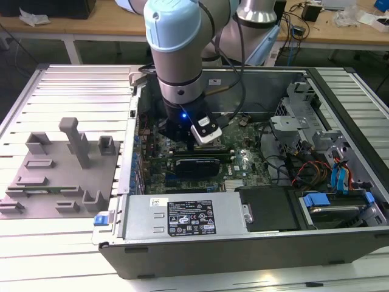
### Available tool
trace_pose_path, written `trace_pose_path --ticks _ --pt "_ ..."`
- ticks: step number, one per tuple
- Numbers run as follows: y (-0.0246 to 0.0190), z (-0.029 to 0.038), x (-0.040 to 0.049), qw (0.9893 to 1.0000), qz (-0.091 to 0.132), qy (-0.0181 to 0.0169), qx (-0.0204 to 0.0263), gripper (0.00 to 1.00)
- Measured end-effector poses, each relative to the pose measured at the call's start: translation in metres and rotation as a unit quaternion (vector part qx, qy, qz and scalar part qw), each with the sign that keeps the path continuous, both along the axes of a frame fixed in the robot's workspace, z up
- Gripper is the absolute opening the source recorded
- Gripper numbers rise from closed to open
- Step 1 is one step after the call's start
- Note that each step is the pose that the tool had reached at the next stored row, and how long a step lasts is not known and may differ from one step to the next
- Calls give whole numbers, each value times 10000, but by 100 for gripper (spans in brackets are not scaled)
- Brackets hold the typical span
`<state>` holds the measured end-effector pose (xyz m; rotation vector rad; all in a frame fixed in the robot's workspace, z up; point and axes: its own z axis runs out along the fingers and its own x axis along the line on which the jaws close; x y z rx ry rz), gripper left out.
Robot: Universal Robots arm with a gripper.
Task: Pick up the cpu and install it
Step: 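Install the second cpu locking lever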
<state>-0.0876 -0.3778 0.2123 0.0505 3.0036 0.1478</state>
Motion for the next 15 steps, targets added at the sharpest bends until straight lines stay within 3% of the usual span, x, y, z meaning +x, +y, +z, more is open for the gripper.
trace_pose_path --ticks 2,4,5,6,13,15 --pt "-11 -10 -13 10000 -1 -5 50 11" --pt "-13 -14 -16 9999 0 -17 146 11" --pt "-16 -18 -18 9997 0 -27 242 11" --pt "-20 -24 -23 9996 0 -30 285 11" --pt "-87 -80 -43 9990 0 -46 452 11" --pt "-103 -89 -43 9986 0 -53 523 11"
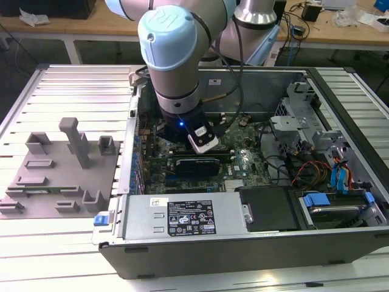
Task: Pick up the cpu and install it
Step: 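Install the second cpu locking lever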
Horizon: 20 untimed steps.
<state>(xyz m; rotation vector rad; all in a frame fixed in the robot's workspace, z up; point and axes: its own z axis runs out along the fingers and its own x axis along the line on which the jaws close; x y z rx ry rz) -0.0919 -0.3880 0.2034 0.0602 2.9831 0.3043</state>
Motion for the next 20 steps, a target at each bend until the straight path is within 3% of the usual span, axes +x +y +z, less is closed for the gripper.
trace_pose_path --ticks 5,8,11,15,20 --pt "-32 -28 -8 9998 -1 -16 191 11" --pt "-40 -54 -24 9997 0 -23 247 11" --pt "-40 -81 -41 9996 0 -36 273 11" --pt "-40 -83 -43 9996 0 -36 273 11" --pt "-41 -82 -44 9997 0 -35 245 11"
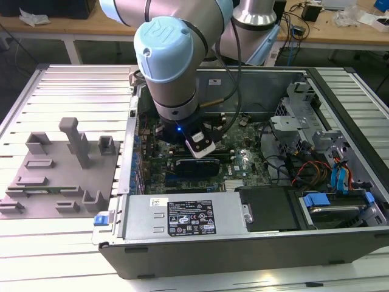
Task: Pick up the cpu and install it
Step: 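Install the second cpu locking lever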
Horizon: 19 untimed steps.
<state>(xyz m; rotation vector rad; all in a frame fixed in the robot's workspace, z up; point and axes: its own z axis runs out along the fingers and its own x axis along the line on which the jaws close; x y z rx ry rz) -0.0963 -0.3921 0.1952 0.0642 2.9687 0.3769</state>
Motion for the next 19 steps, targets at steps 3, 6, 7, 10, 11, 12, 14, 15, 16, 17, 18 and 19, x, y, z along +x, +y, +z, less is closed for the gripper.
trace_pose_path --ticks 3,6,7,10,11,12,14,15,16,17,18,19 --pt "1 10 1 10000 1 0 -10 11" --pt "1 118 1 10000 0 -1 -10 11" --pt "1 160 1 10000 0 -1 -11 11" --pt "1 319 0 10000 0 -1 -21 11" --pt "1 356 1 10000 0 -1 -27 11" --pt "1 399 0 10000 0 -1 -40 11" --pt "1 430 2 9999 -1 0 -118 11" --pt "5 436 6 9996 0 5 -280 11" --pt "8 436 39 9993 0 7 -381 11" --pt "8 436 82 9991 -5 12 -430 11" --pt "8 436 112 9989 -7 16 -459 11" --pt "8 435 168 9987 -9 23 -516 11"
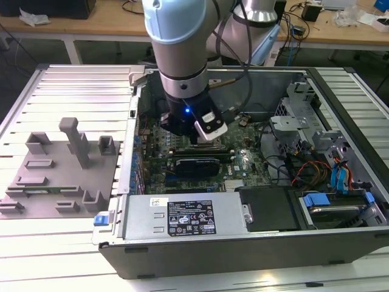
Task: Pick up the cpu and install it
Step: 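Install the second cpu locking lever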
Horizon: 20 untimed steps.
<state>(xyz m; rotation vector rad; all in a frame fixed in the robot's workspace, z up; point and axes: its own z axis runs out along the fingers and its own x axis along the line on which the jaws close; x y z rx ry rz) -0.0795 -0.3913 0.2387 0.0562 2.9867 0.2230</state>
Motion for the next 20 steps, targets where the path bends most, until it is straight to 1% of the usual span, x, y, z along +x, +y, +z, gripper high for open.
trace_pose_path --ticks 3,4,5,6,7,9,10,11,12,14,17,20 --pt "9 0 76 10000 -2 8 -100 11" --pt "22 0 93 9999 -2 9 -130 11" --pt "43 0 112 9998 -3 10 -177 11" --pt "65 0 125 9998 -4 10 -210 11" --pt "120 0 148 9997 -3 10 -251 11" --pt "201 0 177 9996 -3 10 -290 11" --pt "239 1 210 9995 -1 10 -311 11" --pt "266 0 240 9995 -3 10 -321 11" --pt "284 0 255 9995 -3 10 -327 11" --pt "330 1 295 9994 -3 10 -333 11" --pt "367 1 323 9994 -3 10 -336 11" --pt "382 30 331 9994 -2 10 -346 11"
